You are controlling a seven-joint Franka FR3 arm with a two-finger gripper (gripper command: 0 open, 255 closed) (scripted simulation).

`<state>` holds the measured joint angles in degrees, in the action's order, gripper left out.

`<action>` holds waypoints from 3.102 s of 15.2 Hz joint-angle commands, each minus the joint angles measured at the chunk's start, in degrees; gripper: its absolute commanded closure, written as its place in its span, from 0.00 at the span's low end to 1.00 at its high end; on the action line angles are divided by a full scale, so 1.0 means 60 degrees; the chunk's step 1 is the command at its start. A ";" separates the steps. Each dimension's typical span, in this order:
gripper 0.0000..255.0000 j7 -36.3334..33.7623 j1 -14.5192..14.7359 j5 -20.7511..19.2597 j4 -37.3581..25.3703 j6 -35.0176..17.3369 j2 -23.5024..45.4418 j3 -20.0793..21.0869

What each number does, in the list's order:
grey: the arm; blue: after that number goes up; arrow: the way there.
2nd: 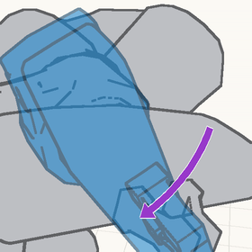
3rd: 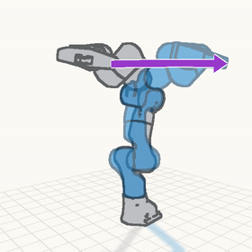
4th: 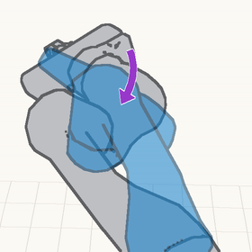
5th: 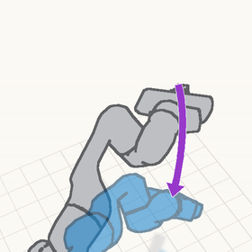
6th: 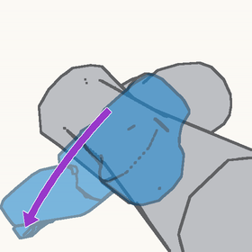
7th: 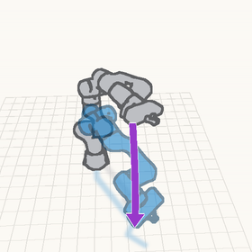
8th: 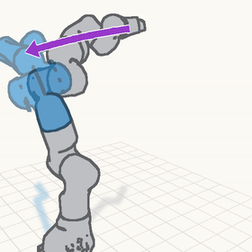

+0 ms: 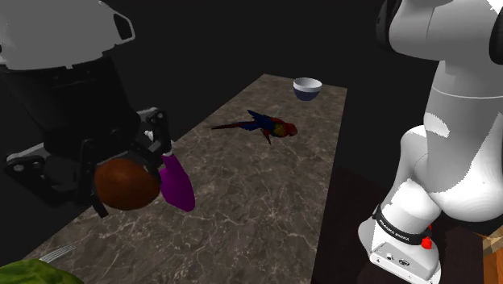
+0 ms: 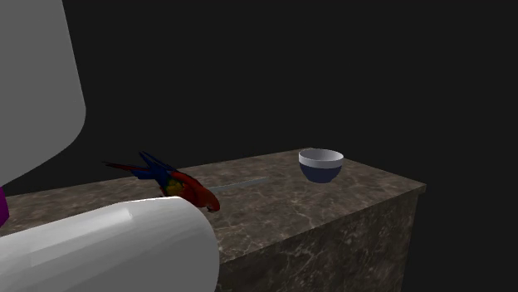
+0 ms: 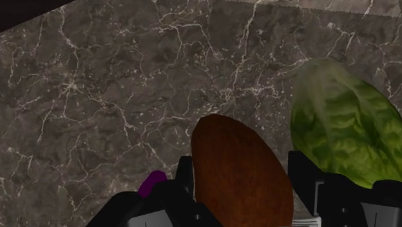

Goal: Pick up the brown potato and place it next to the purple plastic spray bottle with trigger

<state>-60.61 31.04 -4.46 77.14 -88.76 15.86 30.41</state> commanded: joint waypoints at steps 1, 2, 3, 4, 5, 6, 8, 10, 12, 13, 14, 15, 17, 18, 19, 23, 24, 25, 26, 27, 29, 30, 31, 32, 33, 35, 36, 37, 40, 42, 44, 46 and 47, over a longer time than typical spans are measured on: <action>1.00 0.0014 -0.0040 0.0032 0.0363 -0.0309 -0.0065 -0.0004; 1.00 0.0025 -0.0062 0.0047 0.0533 -0.0451 -0.0096 -0.0008; 1.00 0.0036 -0.0081 0.0060 0.0699 -0.0591 -0.0124 -0.0012; 1.00 0.0046 -0.0099 0.0072 0.0860 -0.0730 -0.0149 -0.0015; 1.00 0.0055 -0.0116 0.0082 0.1017 -0.0867 -0.0170 -0.0019; 1.00 0.0063 -0.0131 0.0090 0.1170 -0.1003 -0.0188 -0.0022; 1.00 0.0078 -0.0158 0.0103 0.1464 -0.1271 -0.0216 -0.0030; 1.00 0.0089 -0.0179 0.0110 0.1742 -0.1534 -0.0233 -0.0038; 1.00 0.0097 -0.0197 0.0111 0.2007 -0.1792 -0.0238 -0.0046; 1.00 0.0099 -0.0204 0.0109 0.2135 -0.1920 -0.0237 -0.0050; 1.00 0.0101 -0.0211 0.0106 0.2259 -0.2047 -0.0234 -0.0054; 1.00 0.0102 -0.0217 0.0102 0.2380 -0.2173 -0.0228 -0.0058; 1.00 0.0103 -0.0226 0.0090 0.2613 -0.2423 -0.0208 -0.0067; 1.00 0.0101 -0.0229 0.0081 0.2726 -0.2547 -0.0195 -0.0071; 1.00 0.0100 -0.0231 0.0072 0.2835 -0.2669 -0.0179 -0.0076; 1.00 0.0085 -0.0235 0.0023 0.3246 -0.3153 -0.0094 -0.0098; 1.00 0.0079 -0.0234 0.0007 0.3342 -0.3273 -0.0068 -0.0104; 1.00 0.0073 -0.0233 -0.0009 0.3435 -0.3391 -0.0039 -0.0110; 1.00 0.0065 -0.0231 -0.0027 0.3526 -0.3509 -0.0008 -0.0117; 1.00 0.0058 -0.0228 -0.0046 0.3615 -0.3626 0.0025 -0.0124; 1.00 0.0040 -0.0221 -0.0087 0.3785 -0.3859 0.0097 -0.0140; 1.00 0.0030 -0.0217 -0.0110 0.3866 -0.3974 0.0136 -0.0148; 1.00 0.0019 -0.0212 -0.0133 0.3944 -0.4089 0.0177 -0.0157; 1.00 0.0008 -0.0206 -0.0158 0.4021 -0.4203 0.0220 -0.0166; 1.00 -0.0005 -0.0200 -0.0184 0.4095 -0.4316 0.0264 -0.0176; 1.00 -0.0031 -0.0187 -0.0238 0.4236 -0.4541 0.0359 -0.0197; 1.00 -0.0045 -0.0178 -0.0267 0.4303 -0.4653 0.0410 -0.0209; 1.00 -0.0060 -0.0170 -0.0297 0.4368 -0.4764 0.0462 -0.0221; 1.00 -0.0108 -0.0141 -0.0393 0.4549 -0.5092 0.0628 -0.0262; 1.00 -0.0143 -0.0118 -0.0463 0.4658 -0.5308 0.0748 -0.0292; 1.00 -0.0180 -0.0093 -0.0535 0.4759 -0.5521 0.0874 -0.0326; 1.00 -0.0212 -0.0071 -0.0597 0.4834 -0.5693 0.0981 -0.0356; 1.00 -0.0212 -0.0071 -0.0596 0.4835 -0.5693 0.0980 -0.0356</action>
<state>-61.83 30.61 -7.97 105.84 -122.52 21.67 28.31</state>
